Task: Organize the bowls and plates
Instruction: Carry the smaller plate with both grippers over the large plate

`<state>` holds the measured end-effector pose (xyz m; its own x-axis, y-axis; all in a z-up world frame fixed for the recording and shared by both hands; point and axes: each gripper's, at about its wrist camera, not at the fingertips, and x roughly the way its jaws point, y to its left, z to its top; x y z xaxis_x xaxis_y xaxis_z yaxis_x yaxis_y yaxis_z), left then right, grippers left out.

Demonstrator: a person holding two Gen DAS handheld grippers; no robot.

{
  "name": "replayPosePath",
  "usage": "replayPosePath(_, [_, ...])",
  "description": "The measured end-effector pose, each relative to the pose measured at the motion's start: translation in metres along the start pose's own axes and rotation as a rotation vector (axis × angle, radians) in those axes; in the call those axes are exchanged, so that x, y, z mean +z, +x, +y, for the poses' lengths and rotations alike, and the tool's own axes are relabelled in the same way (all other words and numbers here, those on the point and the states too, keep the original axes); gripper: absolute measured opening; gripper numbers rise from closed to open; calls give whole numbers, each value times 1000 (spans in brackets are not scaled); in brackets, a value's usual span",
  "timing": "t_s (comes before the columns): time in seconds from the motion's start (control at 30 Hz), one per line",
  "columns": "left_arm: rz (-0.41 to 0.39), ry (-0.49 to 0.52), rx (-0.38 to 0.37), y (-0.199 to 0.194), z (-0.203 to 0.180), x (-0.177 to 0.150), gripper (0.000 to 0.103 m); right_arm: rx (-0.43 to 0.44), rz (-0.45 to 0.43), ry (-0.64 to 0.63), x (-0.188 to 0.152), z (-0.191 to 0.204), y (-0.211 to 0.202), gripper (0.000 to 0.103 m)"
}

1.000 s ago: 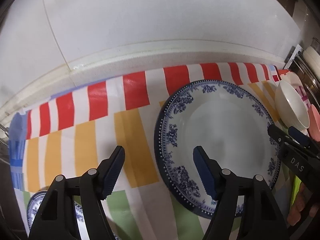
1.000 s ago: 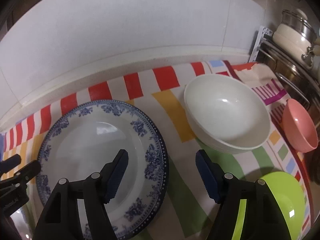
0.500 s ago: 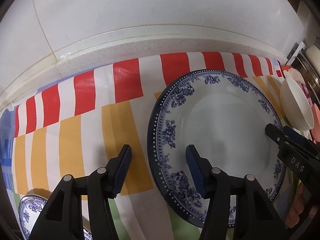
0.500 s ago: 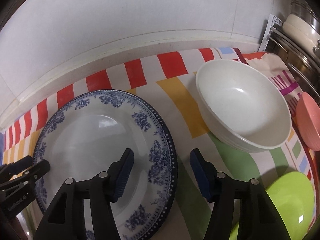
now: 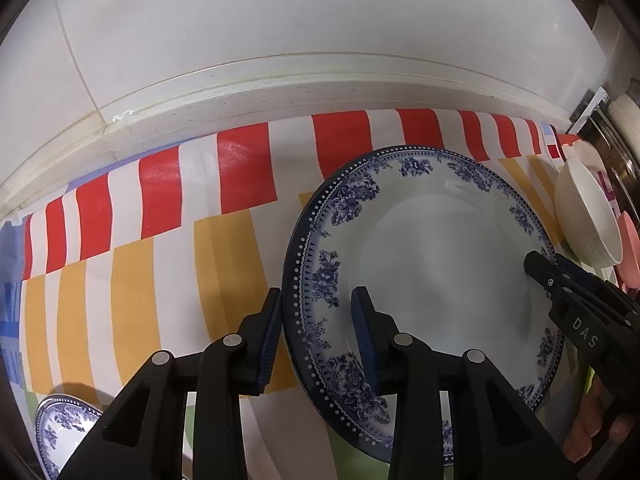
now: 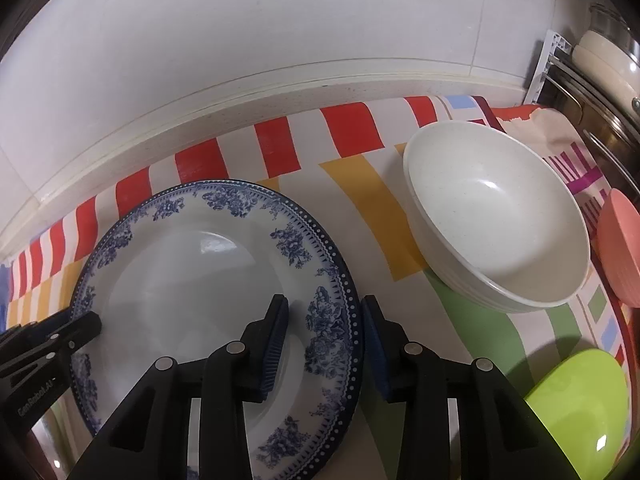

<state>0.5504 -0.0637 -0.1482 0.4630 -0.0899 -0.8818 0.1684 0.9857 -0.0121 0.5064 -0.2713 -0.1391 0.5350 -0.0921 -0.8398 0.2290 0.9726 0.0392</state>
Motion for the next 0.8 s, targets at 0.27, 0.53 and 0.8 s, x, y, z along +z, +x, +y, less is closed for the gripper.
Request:
replayPosePath(0.27, [-5, -20, -2, -3, -2, -2, 35, 1, -7, -16, -4, 4, -7, 37])
replayPosePath(0.53, [-39, -47, -18, -22, 5, -7, 35, 3, -41, -38, -5, 12, -28, 37])
replayPosePath(0.8, [-81, -92, -7, -50, 20, -21, 35, 19, -76, -88, -12, 31, -58, 37])
